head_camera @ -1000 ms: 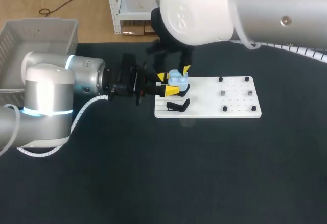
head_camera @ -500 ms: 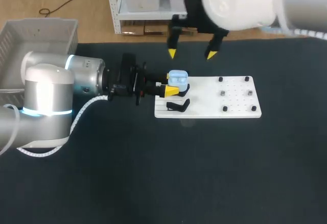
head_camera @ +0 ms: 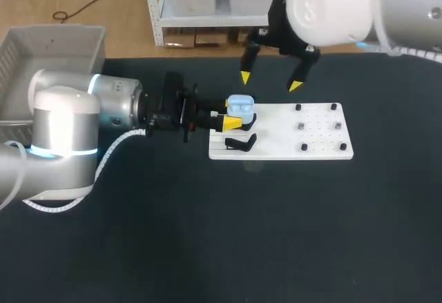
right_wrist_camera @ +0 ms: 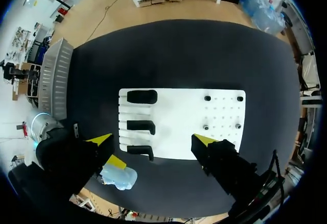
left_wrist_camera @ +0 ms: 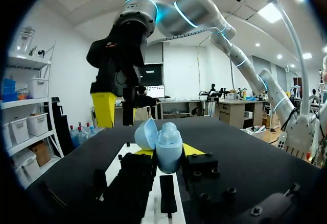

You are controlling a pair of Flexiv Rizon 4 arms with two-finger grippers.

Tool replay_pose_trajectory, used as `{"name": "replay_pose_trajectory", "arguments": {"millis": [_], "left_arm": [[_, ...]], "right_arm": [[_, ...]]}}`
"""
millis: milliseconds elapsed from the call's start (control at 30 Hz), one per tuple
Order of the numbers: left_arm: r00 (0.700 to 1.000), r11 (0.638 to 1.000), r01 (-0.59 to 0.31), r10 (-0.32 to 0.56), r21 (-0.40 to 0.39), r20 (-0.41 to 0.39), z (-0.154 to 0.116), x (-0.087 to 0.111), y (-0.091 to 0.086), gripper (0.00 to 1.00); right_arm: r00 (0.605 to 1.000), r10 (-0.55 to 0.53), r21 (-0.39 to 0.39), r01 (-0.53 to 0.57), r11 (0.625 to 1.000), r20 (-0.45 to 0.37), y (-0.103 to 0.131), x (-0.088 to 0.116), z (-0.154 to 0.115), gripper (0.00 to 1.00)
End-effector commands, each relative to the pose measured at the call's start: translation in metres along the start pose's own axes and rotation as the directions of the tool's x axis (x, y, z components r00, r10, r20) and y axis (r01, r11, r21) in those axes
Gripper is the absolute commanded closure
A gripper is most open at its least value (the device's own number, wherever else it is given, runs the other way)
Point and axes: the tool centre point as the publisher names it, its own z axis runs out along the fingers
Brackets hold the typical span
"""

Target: Pick up each earbud case from the left stands, insert the matching earbuds, close the lid, and place the case in the box.

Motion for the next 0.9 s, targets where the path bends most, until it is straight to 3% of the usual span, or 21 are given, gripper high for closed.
{"name": "replay_pose_trajectory", "arguments": {"millis": [33,567,900], "left_arm": [[1.0,1.0,0.0,0.0,-0.002,-0.002,0.0,0.0,-0.001,1.0],[1.0,1.0,0.0,0.0,-0.002,-0.002,0.0,0.0,-0.001,1.0],[1.0,1.0,0.0,0.0,-0.002,-0.002,0.0,0.0,-0.001,1.0]], "right_arm": [[0.997,-0.002,0.008,0.002,1.0,-0.071,0.005,-0.005,0.005,0.0],[0.992,-0.003,0.033,0.007,0.999,-0.124,-0.001,0.043,0.001,0.0],[0.989,-0.012,0.026,0.016,1.0,-0.146,0.002,0.058,-0.004,0.0]]}}
